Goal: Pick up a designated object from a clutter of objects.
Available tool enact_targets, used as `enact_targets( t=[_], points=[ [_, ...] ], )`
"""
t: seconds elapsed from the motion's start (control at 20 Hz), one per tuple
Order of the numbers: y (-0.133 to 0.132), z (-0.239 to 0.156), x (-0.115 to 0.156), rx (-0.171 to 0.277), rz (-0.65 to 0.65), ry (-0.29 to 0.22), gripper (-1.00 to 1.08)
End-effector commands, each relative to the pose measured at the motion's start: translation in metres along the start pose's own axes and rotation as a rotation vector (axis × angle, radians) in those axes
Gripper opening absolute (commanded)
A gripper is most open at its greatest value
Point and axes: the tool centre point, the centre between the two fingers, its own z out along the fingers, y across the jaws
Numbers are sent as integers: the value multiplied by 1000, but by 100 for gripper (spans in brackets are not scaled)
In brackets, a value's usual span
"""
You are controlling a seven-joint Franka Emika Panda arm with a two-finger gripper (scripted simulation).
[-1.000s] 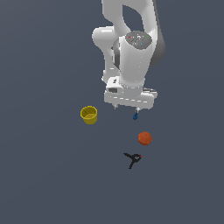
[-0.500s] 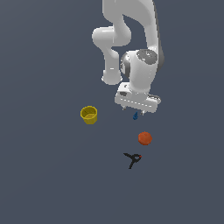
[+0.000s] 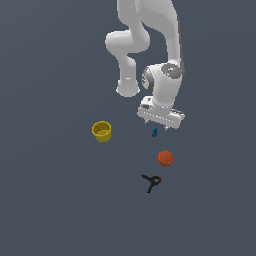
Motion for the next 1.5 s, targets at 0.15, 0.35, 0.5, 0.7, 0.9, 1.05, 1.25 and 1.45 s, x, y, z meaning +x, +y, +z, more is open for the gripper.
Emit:
enact_targets(
  t=[0.15, 0.35, 0.5, 0.7, 0.9, 1.05, 1.25, 1.45],
  points=[
    [-2, 11, -15, 4, 30, 0, 100],
    [-2, 14, -19, 6, 38, 0, 100],
    [-2, 13, -19, 5, 36, 0, 100],
    [-2, 19, -19, 5, 36, 0, 100],
    [-2, 32, -20, 5, 36, -1, 100],
    [-2, 46, -20, 6, 36, -1, 100],
    [-2, 59, -20, 6, 37, -1, 100],
    [-2, 64, -20, 6, 38, 0, 100]
  ],
)
